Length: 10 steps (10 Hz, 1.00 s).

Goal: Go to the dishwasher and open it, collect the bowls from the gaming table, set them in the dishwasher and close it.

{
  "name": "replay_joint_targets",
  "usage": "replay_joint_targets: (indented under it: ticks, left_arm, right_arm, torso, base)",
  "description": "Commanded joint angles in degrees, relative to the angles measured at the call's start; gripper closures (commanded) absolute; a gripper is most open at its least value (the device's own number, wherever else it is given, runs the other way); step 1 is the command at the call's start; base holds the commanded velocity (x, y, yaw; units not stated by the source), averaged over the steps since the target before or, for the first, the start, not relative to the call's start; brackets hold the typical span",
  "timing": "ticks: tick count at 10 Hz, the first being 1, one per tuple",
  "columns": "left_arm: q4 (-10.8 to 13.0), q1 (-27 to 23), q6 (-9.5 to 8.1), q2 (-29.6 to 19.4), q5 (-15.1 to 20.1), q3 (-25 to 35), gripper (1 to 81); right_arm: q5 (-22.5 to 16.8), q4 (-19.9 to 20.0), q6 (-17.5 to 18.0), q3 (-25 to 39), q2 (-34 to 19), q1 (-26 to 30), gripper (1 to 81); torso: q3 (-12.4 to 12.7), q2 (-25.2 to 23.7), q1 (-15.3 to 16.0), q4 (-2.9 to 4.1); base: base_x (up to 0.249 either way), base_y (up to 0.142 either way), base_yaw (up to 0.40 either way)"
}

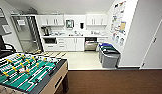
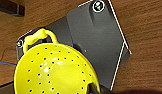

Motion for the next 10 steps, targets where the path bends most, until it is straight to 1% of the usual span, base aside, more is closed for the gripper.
replay_joint_targets:
  ticks: [1, 10]
  left_arm:
    - [0.12, -2.1, -0.15, -0.75, 2.77, 0.08, 81.1]
    - [-0.15, -2.01, -0.15, -0.84, 2.77, 0.08, 81.1]
  right_arm:
    - [-3.12, -0.45, -0.11, 0.22, -0.21, 2.34, 81.1]
    - [-3.03, -0.45, -0.11, 0.13, -0.21, 2.24, 81.1]
  torso:
    - [-0.02, 0.0, 0.02, 0.0]
    - [-0.02, 0.0, -0.02, 0.0]
  base:
    - [0.159, -0.103, 0.0]
    - [0.155, -0.096, 0.0]
